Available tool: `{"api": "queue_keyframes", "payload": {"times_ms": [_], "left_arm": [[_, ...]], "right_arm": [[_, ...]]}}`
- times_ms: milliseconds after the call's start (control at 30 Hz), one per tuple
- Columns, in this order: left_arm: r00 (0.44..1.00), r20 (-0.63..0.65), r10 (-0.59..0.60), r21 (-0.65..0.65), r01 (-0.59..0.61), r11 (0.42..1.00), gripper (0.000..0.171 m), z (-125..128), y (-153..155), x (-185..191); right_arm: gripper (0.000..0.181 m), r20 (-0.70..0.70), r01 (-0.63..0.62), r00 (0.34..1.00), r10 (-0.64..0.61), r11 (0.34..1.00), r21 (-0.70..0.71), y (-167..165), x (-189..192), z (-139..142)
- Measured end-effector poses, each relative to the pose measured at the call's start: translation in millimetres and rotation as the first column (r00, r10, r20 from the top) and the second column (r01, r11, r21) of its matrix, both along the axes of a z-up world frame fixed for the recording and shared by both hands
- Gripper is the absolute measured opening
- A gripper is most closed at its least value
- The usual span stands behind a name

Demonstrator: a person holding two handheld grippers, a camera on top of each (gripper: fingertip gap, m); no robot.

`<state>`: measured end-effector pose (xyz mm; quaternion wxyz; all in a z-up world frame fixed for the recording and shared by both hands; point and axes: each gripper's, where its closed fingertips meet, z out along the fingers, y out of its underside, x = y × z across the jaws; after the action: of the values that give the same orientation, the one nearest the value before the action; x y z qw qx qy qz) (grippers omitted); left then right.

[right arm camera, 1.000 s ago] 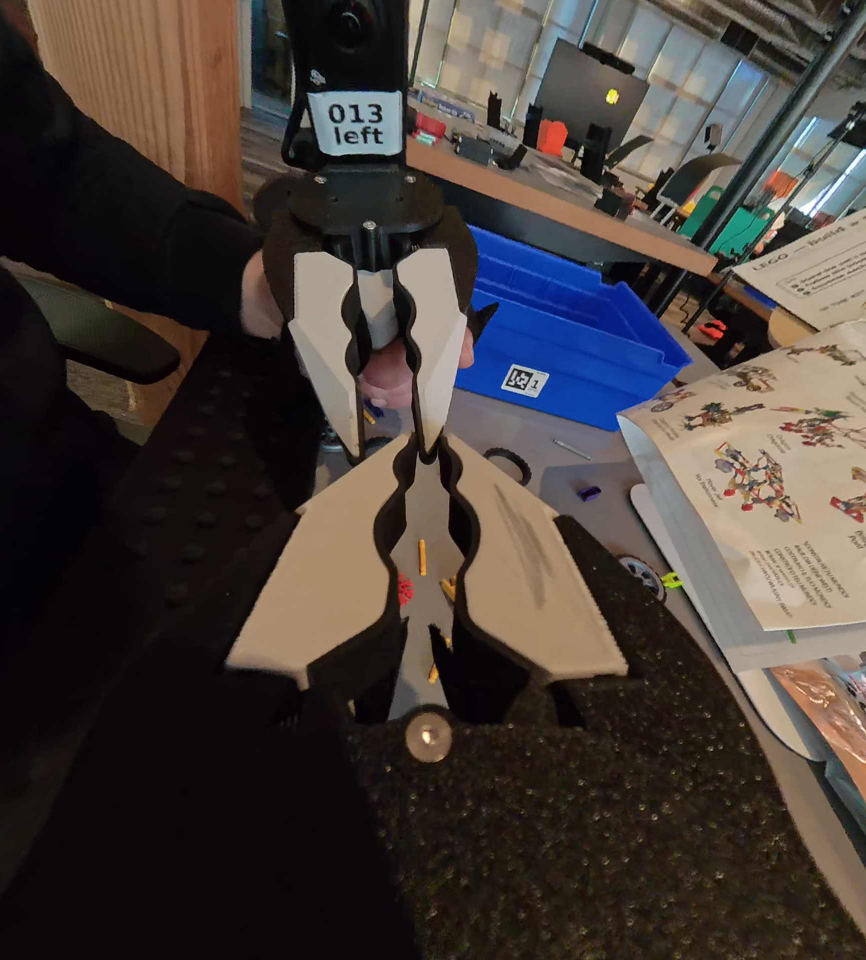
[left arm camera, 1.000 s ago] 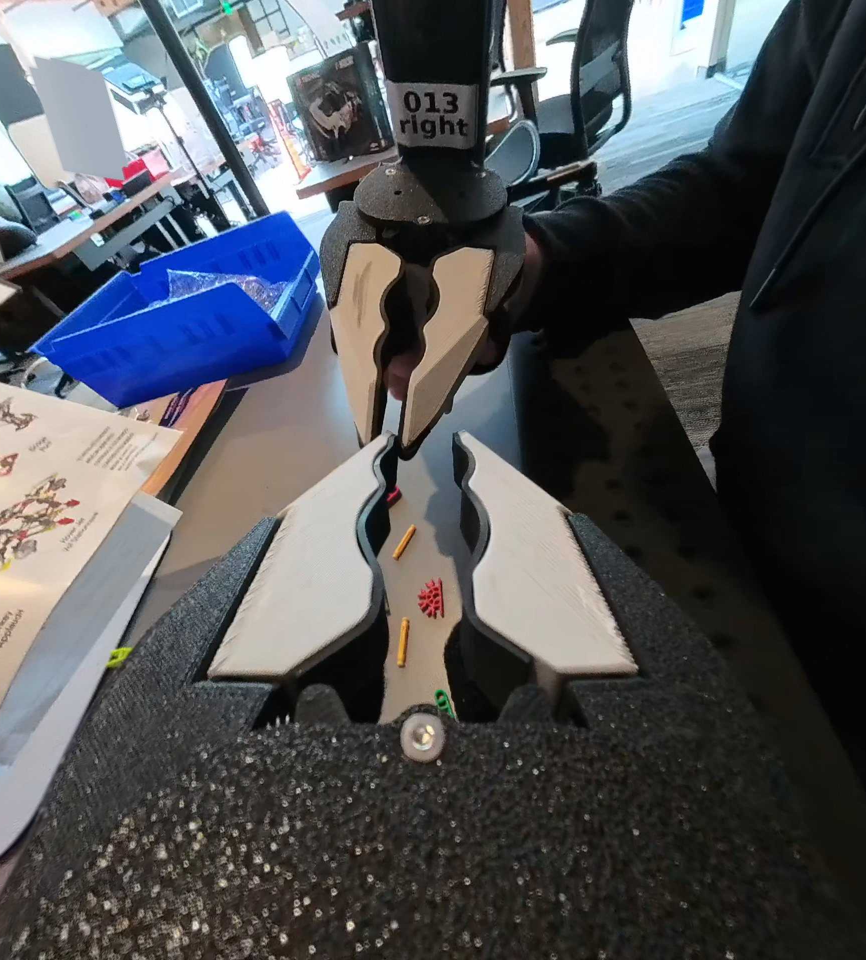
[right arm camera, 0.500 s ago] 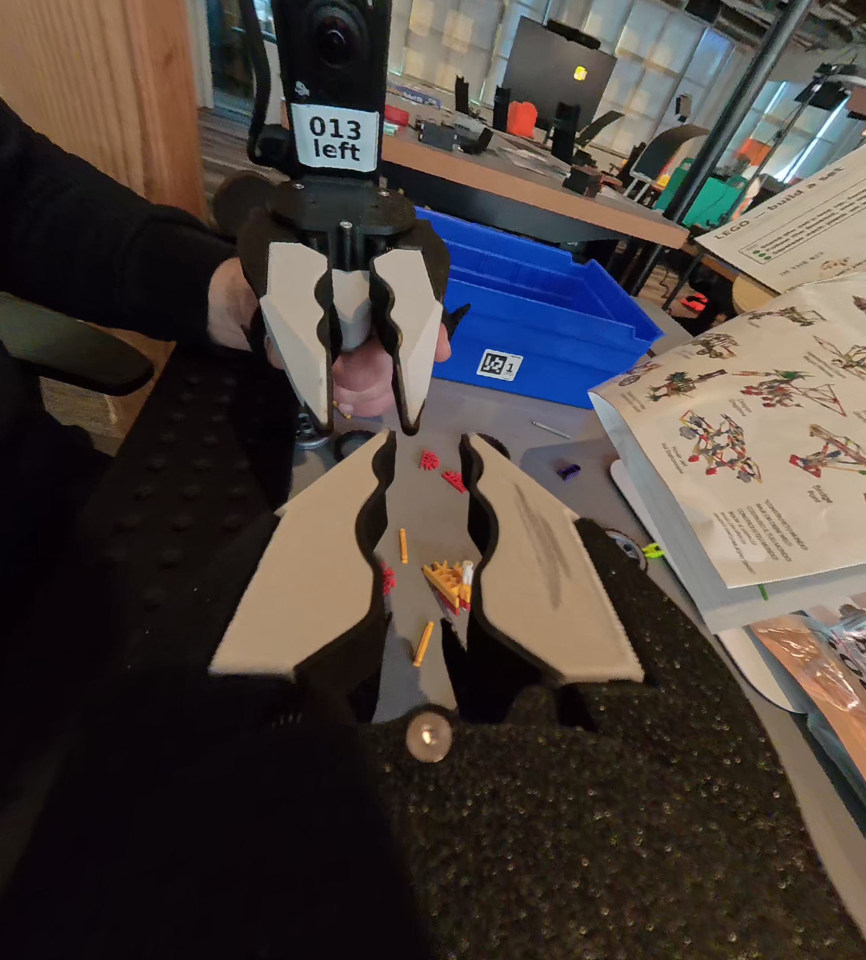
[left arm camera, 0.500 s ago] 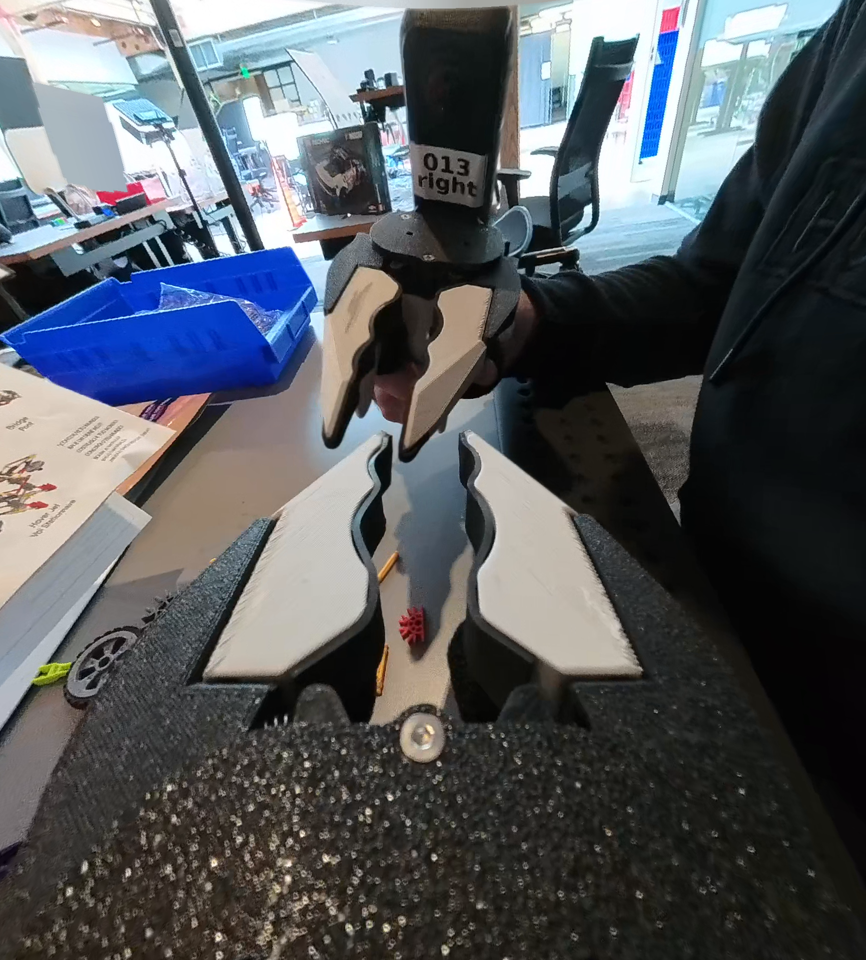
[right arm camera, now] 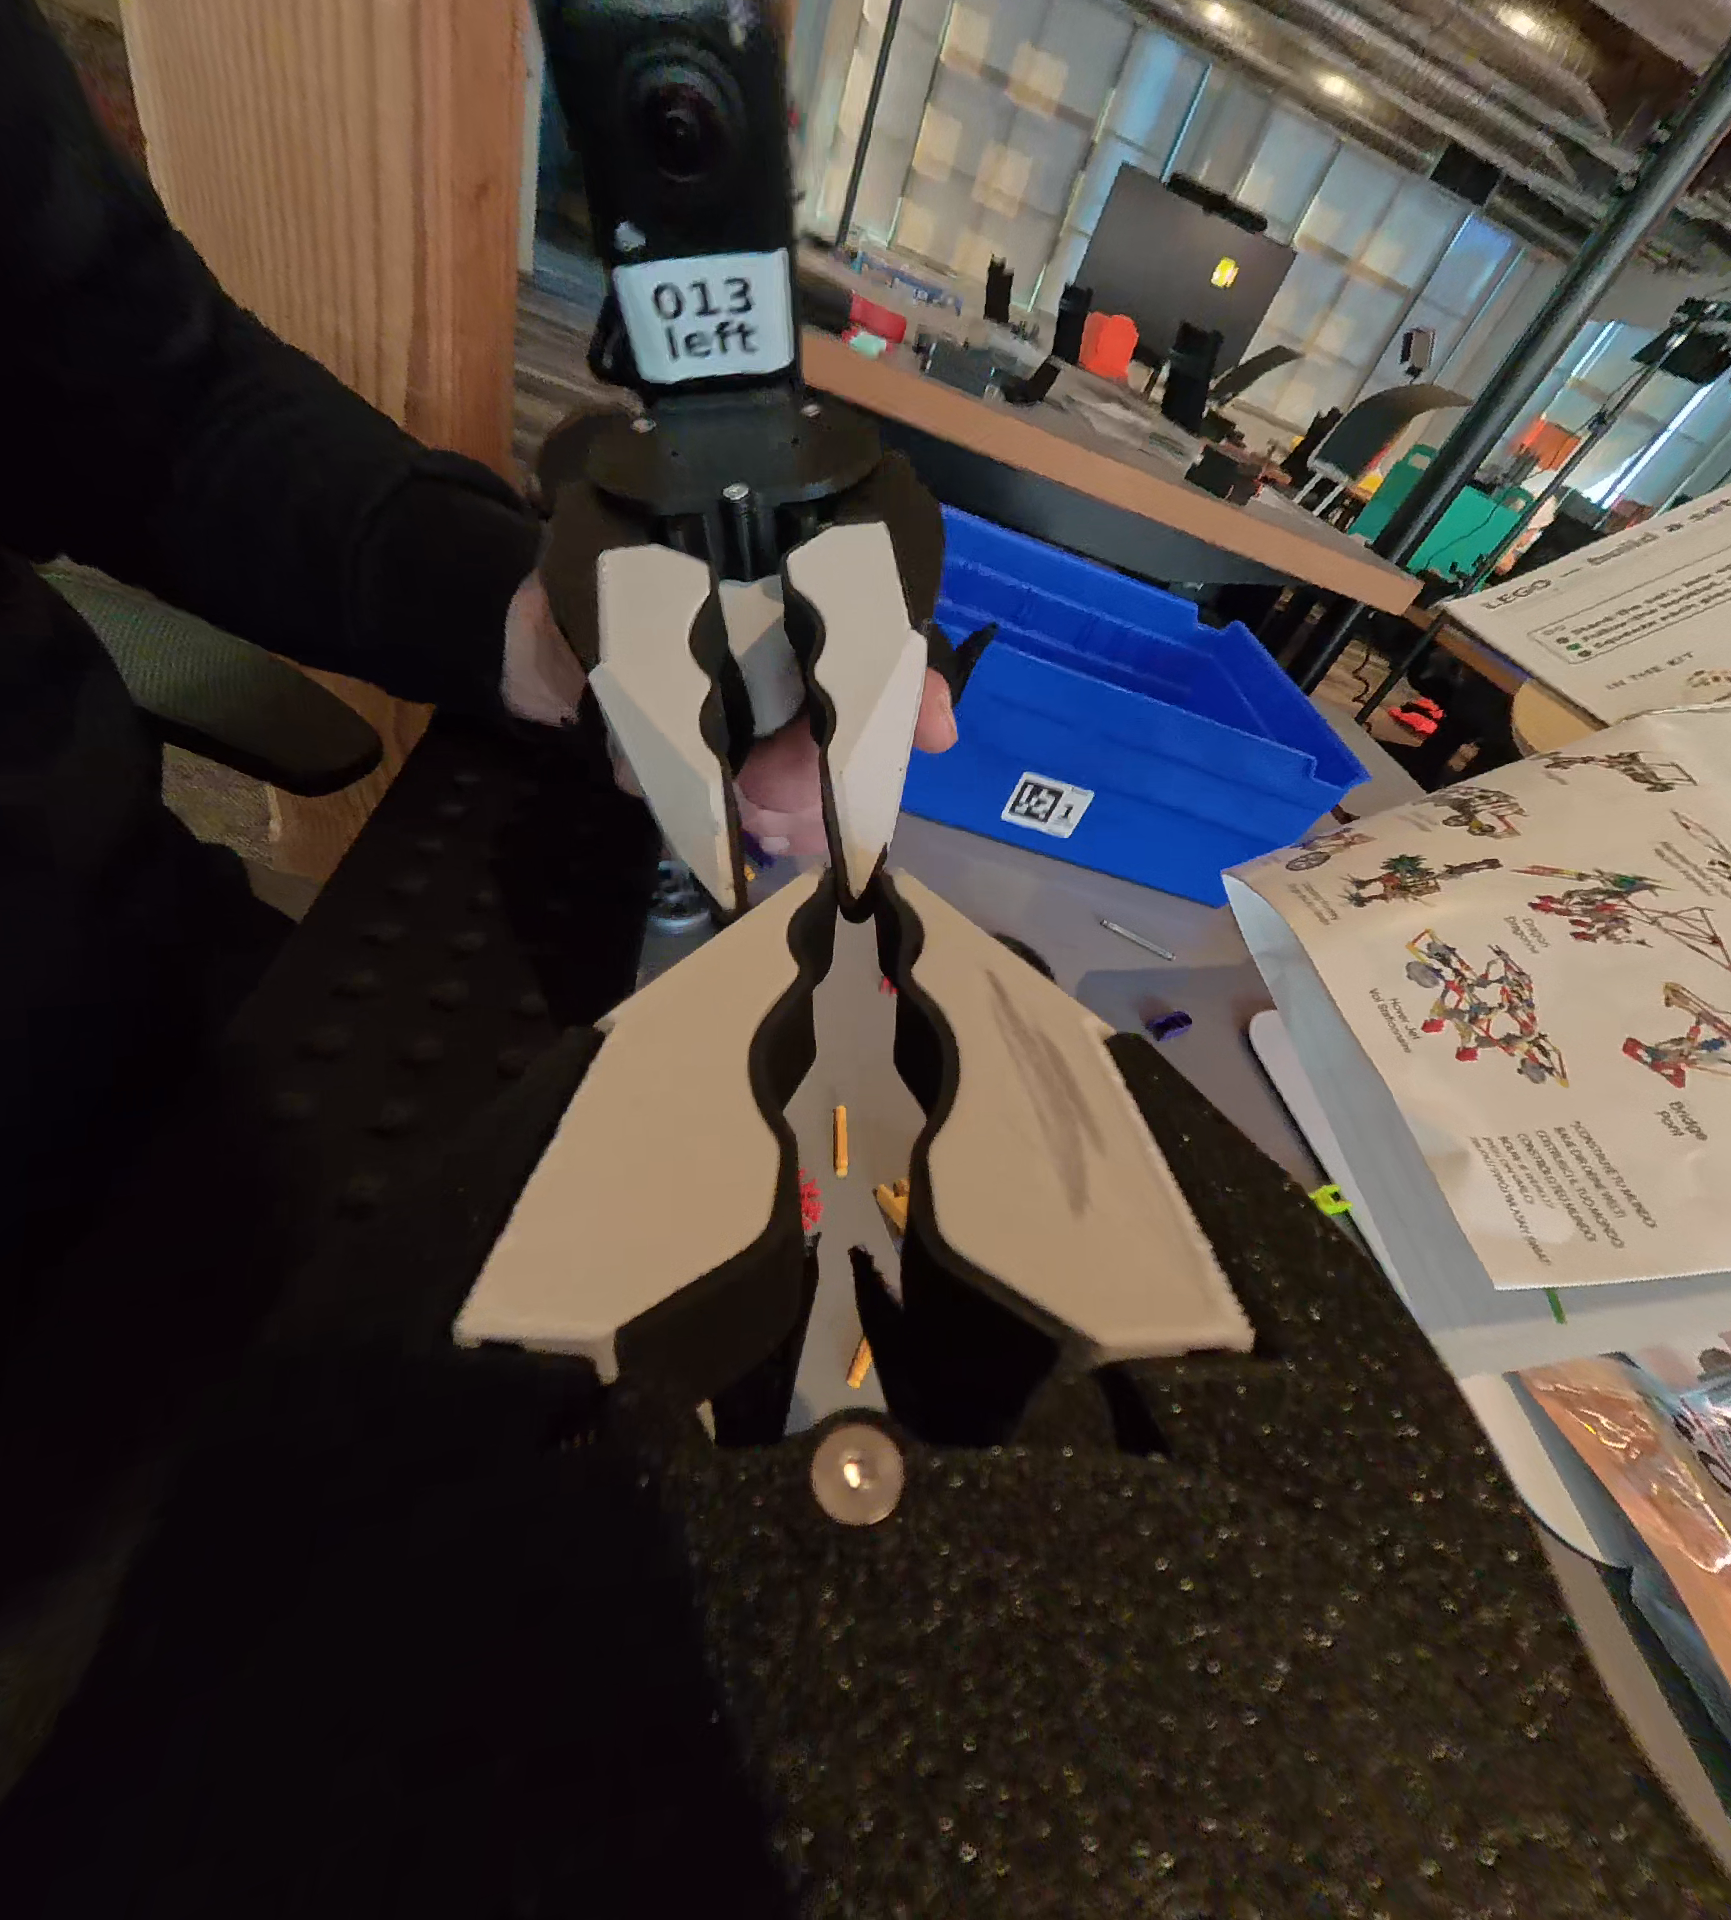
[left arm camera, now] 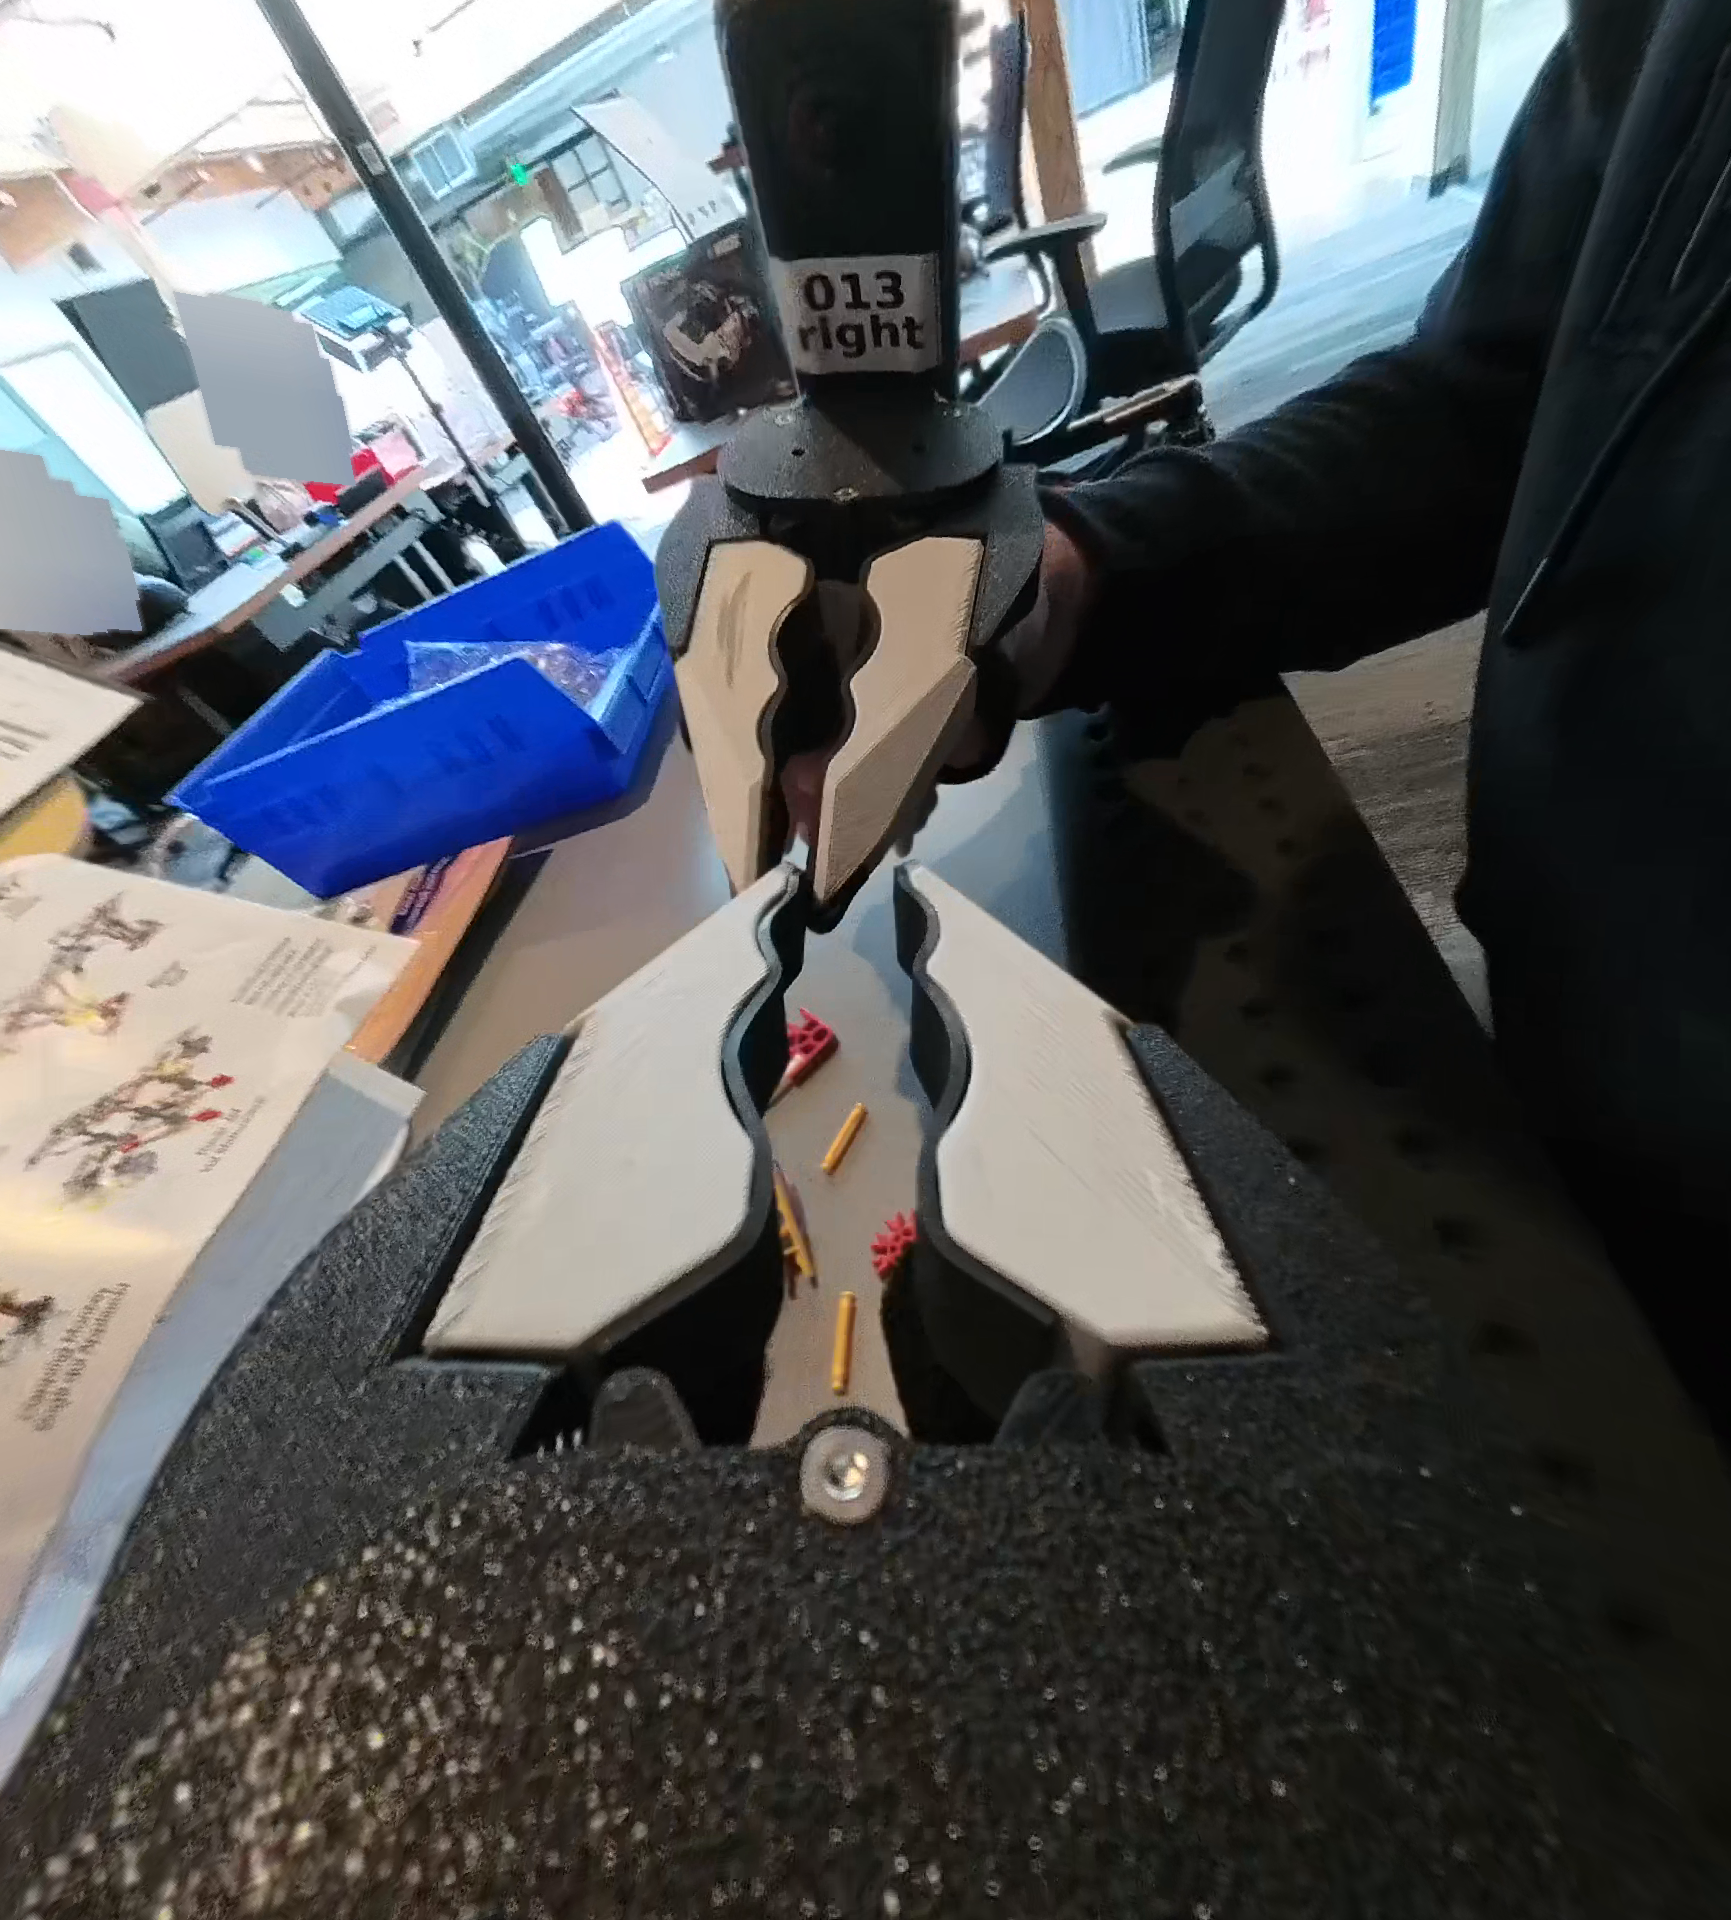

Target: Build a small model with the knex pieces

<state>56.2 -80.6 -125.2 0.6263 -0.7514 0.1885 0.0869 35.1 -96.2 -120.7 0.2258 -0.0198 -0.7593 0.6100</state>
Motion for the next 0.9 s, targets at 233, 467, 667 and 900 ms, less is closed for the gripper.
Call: {"api": "queue_keyframes", "payload": {"times_ms": [233,467,667,900], "left_arm": [[0.884,-0.443,0.147,-0.002,-0.165,0.986,0.019,7,1,-11],[0.768,-0.626,0.139,-0.054,-0.220,0.974,0.020,-8,2,-18],[0.737,-0.660,0.147,-0.039,-0.230,0.972,0.018,-15,6,-17],[0.759,-0.633,0.154,-0.030,-0.223,0.974,0.016,-15,7,-16]], "right_arm": [[0.012,-0.048,0.045,0.998,-0.046,0.998,-0.032,13,-6,10],[0.013,-0.126,0.053,0.991,-0.051,0.999,0.010,11,-4,7],[0.009,-0.171,0.092,0.982,-0.074,0.991,0.101,9,-9,-7],[0.005,-0.227,0.119,0.970,-0.085,0.983,0.140,8,-9,-8]]}}
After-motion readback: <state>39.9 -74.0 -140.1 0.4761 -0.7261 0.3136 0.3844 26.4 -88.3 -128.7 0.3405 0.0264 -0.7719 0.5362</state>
